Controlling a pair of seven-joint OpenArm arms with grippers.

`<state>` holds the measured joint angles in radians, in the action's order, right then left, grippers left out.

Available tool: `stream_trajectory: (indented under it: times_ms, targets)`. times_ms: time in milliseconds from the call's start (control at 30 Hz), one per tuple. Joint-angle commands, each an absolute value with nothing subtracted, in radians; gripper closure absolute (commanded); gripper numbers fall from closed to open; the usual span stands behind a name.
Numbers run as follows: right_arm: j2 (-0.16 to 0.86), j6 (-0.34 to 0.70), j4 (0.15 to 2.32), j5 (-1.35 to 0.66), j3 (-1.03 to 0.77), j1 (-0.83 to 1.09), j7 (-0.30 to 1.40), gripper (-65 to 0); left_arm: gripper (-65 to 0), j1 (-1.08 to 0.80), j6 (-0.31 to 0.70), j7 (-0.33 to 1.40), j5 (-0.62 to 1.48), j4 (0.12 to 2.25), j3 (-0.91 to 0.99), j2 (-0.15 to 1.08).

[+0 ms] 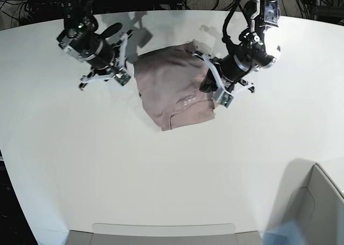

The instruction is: Fold the T-shirt properly

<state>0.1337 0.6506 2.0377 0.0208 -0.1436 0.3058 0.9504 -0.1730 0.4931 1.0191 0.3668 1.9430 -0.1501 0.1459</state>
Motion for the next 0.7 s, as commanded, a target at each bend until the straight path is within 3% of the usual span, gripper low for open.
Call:
stream_trajectory:
  times_ms: [0, 200, 400, 667]
  targets:
    - [0.136, 0.651, 2.051, 0.007, -0.193, 0.294, 0.931, 0.0, 0.0, -0.168, 0.501, 0.992, 0.39, 1.965, -0.191, 0.134]
    - [0.151, 0.651, 2.049, 0.007, -0.358, 0.288, 0.932, 0.0, 0.0, -0.157, 0.501, 0.992, 0.38, 1.923, -0.348, 0.087]
    - [0.177, 0.653, 2.049, 0.007, -0.386, 0.363, 0.934, 0.0, 0.0, -0.051, 0.501, 0.995, 0.306, 1.656, -0.421, 0.073]
    - [0.174, 0.653, 2.049, 0.007, -0.381, 0.401, 0.932, 0.0, 0.0, -0.039, 0.501, 0.992, 0.096, 1.581, -0.328, 0.139]
